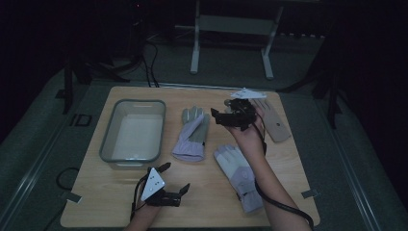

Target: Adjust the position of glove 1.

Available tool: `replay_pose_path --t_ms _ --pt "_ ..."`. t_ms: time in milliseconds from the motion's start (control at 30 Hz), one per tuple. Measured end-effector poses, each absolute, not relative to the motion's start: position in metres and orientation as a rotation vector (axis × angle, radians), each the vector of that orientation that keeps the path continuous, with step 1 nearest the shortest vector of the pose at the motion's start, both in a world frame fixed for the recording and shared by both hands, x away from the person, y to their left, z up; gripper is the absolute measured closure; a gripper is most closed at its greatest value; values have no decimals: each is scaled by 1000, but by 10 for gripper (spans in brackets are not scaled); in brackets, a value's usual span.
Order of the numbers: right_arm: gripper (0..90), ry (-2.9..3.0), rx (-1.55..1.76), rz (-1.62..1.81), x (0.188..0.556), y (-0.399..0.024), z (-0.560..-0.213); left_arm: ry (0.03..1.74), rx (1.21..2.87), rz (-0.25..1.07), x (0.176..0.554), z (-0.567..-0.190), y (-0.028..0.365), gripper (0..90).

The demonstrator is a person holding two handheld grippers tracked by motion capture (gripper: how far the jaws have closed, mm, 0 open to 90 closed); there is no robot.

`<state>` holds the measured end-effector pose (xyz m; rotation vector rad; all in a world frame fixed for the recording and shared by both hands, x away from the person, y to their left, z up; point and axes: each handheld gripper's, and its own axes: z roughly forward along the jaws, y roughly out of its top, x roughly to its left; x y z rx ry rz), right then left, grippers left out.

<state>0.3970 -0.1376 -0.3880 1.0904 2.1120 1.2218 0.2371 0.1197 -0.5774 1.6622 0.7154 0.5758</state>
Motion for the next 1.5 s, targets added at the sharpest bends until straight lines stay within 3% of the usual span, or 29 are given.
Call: replay_pose_path --t_ms 433,767,1500 --pt "194 2229 1110 1157 424 -93 -426 720 1660 567 238 -577 120 21" --pt "228 2324 1207 1072 442 -67 -472 723 1657 557 238 -577 121 21" --pt "289 2405 1262 833 460 -41 -546 722 1660 548 239 -577 121 21"
